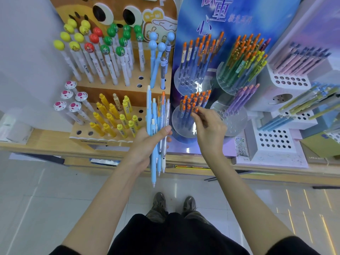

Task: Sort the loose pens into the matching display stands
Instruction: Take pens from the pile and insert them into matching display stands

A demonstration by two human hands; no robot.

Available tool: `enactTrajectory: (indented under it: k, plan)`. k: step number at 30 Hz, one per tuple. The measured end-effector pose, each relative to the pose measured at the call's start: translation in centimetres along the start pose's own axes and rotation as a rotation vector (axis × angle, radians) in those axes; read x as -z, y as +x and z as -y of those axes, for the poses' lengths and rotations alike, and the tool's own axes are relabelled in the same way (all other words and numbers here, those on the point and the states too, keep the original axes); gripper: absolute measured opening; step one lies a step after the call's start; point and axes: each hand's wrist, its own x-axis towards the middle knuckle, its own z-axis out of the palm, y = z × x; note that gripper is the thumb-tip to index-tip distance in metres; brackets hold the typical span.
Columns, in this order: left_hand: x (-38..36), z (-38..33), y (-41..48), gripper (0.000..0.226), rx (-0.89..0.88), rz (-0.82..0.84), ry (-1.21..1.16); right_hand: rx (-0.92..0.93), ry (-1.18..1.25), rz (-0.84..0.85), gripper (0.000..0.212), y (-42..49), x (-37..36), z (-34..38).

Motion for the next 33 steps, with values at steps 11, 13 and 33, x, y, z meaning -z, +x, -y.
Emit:
enactTrajectory:
  k: [11,13,33]
  plan:
    - [0.4,0.1,0.5,0.01,0.005,0.05,-0.004,-0.073,-0.085,0.093,0.016,-1.1,-0.9,-0.6]
    - [0.5,0.0,0.5,0.011,0.003,0.055,-0.002,-0.107,-0.097,0.105,0.016,-1.2,-1.2,-0.7]
    - [0.0,0.0,0.2,0.014,0.045,0.24,0.099,-0.654,0.522,0.456,0.005,3.4,0.6,5.2]
